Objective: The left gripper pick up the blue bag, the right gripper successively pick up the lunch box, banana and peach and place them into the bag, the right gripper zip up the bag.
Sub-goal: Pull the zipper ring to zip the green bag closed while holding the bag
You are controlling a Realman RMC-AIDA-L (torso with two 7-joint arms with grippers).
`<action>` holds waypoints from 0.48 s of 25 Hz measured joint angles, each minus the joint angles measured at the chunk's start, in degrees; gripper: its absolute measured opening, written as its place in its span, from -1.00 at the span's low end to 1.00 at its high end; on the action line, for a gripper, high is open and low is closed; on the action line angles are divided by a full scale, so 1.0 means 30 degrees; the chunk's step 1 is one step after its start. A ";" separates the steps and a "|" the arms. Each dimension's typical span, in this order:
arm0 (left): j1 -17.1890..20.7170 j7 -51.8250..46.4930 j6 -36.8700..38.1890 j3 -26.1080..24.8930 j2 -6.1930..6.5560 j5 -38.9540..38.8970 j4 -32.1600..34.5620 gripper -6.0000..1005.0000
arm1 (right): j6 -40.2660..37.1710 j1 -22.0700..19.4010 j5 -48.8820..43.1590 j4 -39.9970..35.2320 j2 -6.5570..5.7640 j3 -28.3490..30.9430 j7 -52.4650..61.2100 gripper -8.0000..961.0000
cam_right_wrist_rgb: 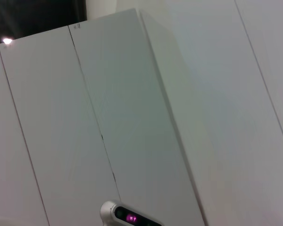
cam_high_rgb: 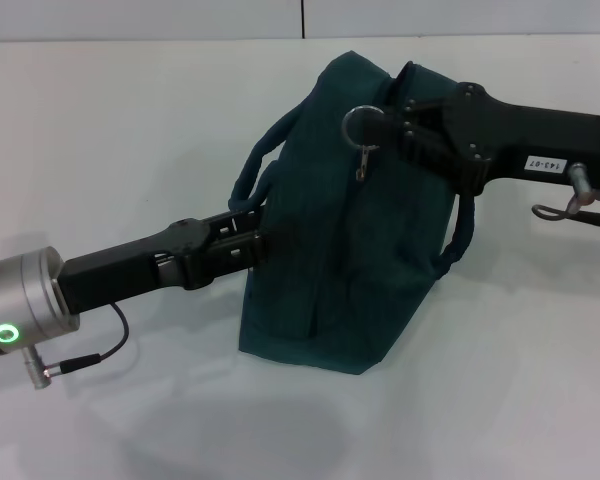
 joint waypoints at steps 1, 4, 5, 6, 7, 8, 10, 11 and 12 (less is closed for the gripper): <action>-0.0001 -0.0004 0.0001 -0.0007 0.0000 0.0001 -0.0003 0.44 | 0.0000 -0.0024 0.0022 0.0008 -0.0005 -0.0001 -0.0001 -0.95; 0.0035 -0.0029 0.0000 -0.0006 0.0002 0.0008 -0.0005 0.49 | 0.0000 -0.0042 0.0047 0.0028 -0.0017 -0.0002 -0.0005 -0.95; 0.0036 -0.0032 0.0000 0.0000 0.0005 0.0007 -0.0006 0.51 | 0.0000 -0.0054 0.0048 0.0028 -0.0017 0.0002 -0.0006 -0.95; 0.0036 -0.0032 0.0000 0.0000 0.0005 0.0007 -0.0006 0.45 | 0.0000 -0.0068 0.0048 0.0033 -0.0020 0.0018 -0.0006 -0.95; 0.0012 -0.0037 -0.0002 0.0003 0.0003 0.0006 -0.0021 0.39 | 0.0000 -0.0084 0.0049 0.0042 -0.0020 0.0044 -0.0007 -0.95; 0.0002 -0.0038 -0.0005 0.0003 0.0002 0.0006 -0.0030 0.33 | 0.0000 -0.0088 0.0050 0.0046 -0.0021 0.0058 -0.0007 -0.95; -0.0004 -0.0046 -0.0013 0.0002 0.0001 0.0005 -0.0033 0.20 | 0.0001 -0.0095 0.0050 0.0062 -0.0022 0.0082 -0.0007 -0.95; -0.0008 -0.0071 -0.0019 0.0000 -0.0001 0.0004 -0.0034 0.12 | 0.0001 -0.0105 0.0052 0.0063 -0.0024 0.0094 -0.0007 -0.95; -0.0027 -0.0157 -0.0020 -0.0007 -0.0001 0.0001 -0.0034 0.04 | 0.0001 -0.0123 0.0056 0.0063 -0.0032 0.0109 -0.0007 -0.95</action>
